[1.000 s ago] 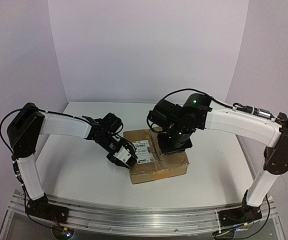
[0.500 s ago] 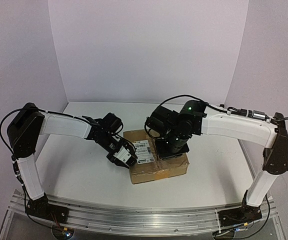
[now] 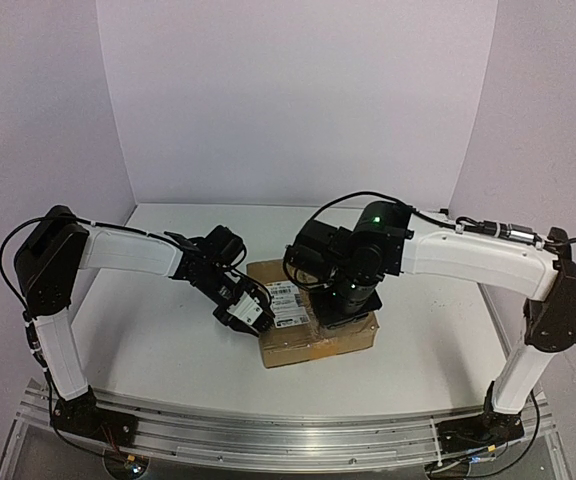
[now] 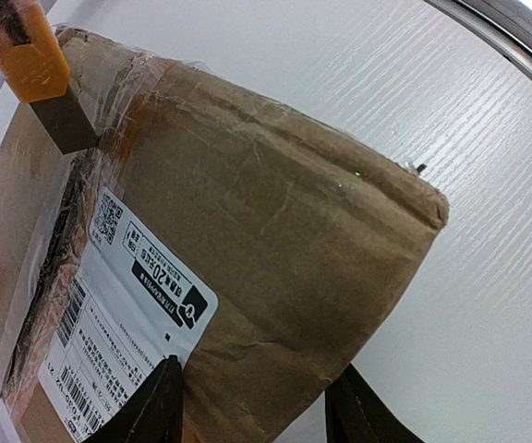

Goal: Unpack the express box

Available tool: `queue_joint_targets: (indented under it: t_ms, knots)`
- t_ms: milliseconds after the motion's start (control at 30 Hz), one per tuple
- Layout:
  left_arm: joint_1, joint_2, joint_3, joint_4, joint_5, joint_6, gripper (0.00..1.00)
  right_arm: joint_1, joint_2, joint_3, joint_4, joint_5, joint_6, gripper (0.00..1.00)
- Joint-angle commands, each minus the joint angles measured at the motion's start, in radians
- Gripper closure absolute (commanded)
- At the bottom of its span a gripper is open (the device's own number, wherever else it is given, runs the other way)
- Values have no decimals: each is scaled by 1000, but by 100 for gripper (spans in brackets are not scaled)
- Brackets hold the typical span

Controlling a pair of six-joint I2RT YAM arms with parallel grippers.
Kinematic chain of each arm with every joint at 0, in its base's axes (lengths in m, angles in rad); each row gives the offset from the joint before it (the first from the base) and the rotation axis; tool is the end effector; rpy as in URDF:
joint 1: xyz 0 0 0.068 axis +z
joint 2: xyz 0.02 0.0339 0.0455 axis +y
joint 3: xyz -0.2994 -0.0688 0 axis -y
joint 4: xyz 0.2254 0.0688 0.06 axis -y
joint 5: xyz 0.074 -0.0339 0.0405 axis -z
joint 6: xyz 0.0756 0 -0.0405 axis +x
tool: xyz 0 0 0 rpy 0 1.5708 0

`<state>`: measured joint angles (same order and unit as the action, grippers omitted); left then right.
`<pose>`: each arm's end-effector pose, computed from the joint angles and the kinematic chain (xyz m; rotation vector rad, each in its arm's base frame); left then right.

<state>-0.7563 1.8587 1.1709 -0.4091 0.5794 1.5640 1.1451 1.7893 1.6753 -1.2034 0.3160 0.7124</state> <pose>0.2479 -0.2908 0.1817 2.3198 0.8174 -0.4397 0.1669 0.3111 0.2986 -0.5336 2.6869 0.0181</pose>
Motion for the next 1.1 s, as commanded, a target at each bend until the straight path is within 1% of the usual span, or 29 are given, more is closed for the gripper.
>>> queue_joint_targets:
  t_ms: [0,167,367,567,733,900,1067]
  knots:
    - [25,67,-63,-136,-206,-117,55,45,-19,-40,-166,-98,53,100]
    - [25,66,-65,-119,-210,-133,55,55,-45,-90,-127,-146,64,100]
    - [26,70,-73,-107,-226,-147,56,99,-91,-96,-162,-211,96,100]
    - [26,72,-76,-98,-231,-162,57,145,-106,-108,-162,-265,119,100]
    - [26,73,-79,-97,-236,-161,57,153,-145,-139,-158,-276,143,100]
    - [27,74,-77,-94,-241,-158,57,155,-187,-128,-175,-305,162,100]
    - [28,76,-81,-84,-240,-158,58,157,-217,-125,-182,-286,179,100]
